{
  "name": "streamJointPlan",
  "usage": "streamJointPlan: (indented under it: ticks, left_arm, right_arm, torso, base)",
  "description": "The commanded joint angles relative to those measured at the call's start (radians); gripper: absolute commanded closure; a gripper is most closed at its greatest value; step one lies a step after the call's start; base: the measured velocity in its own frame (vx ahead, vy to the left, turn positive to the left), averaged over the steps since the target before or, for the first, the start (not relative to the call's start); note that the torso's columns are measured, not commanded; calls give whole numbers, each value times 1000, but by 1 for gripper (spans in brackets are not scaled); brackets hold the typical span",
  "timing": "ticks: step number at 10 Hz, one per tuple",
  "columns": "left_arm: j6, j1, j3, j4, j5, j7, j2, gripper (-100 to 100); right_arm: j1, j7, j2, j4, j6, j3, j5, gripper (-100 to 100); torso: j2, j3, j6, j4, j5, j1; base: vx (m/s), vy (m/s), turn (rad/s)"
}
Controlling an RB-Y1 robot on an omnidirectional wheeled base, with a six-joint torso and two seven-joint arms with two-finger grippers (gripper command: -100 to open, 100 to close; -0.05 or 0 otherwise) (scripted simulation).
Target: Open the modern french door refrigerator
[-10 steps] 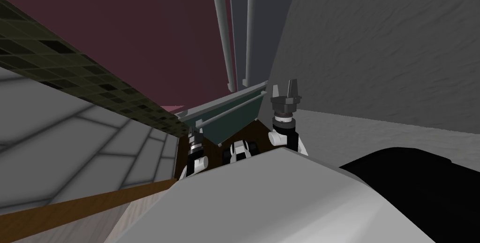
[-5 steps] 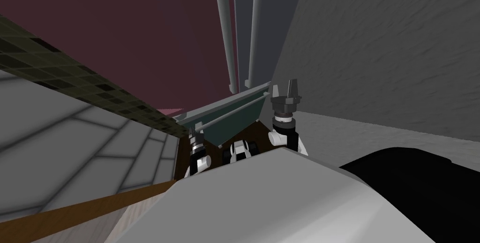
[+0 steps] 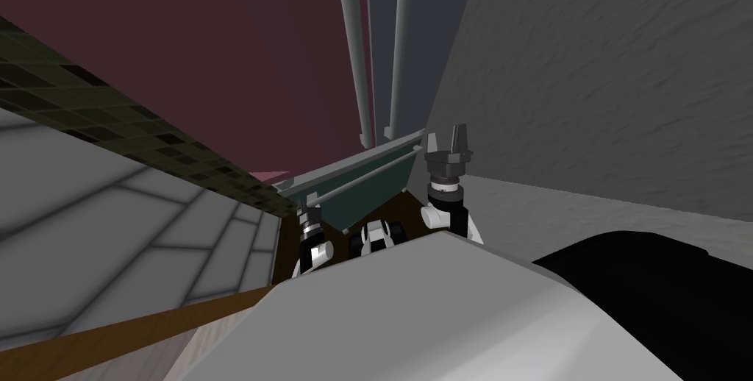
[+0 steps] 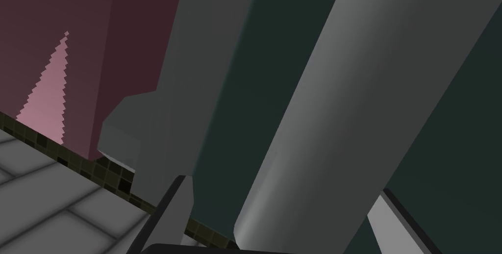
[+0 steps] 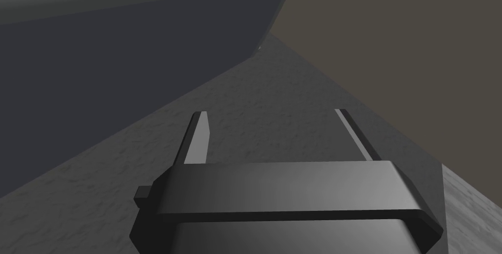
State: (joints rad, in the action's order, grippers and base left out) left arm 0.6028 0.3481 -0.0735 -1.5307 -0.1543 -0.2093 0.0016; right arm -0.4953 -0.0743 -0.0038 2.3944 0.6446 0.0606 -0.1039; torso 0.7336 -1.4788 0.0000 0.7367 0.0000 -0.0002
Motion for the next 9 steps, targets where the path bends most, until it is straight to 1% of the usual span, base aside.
streamJointPlan:
  ticks: [1,2,3,5,6,7,9]
  left_arm:
    - [28,-1,4,29,3,-1,-2,100]
    - [10,-2,2,11,1,0,-2,100]
    - [3,9,6,-9,2,-1,-1,100]
    - [-6,17,9,-25,3,-2,-1,100]
    - [-12,22,11,-36,3,-3,-1,100]
    - [-10,21,9,-27,3,-1,-1,100]
    - [-12,45,18,-46,4,-5,0,100]
  right_arm:
    - [0,0,0,0,0,0,0,0]
    - [0,0,0,0,0,0,0,0]
    - [0,0,0,0,0,0,0,0]
    - [1,0,0,0,0,0,0,0]
    - [1,0,0,0,0,0,0,0]
    - [1,0,0,0,0,0,0,0]
    - [0,0,0,0,0,0,0,0]
  torso:
    - [4,2,0,1,0,0]
    - [8,5,1,1,1,0]
    - [6,5,1,1,2,1]
    - [11,7,1,2,0,-4]
    - [10,6,1,3,-1,-2]
    - [7,4,1,4,-2,-3]
    - [3,1,0,2,-1,-1]
  base:
    - [-45,2,10]
    - [-29,3,4]
    - [-93,-61,18]
    - [-190,-75,16]
    - [-180,-87,8]
    - [-82,-48,11]
    - [-137,-52,8]
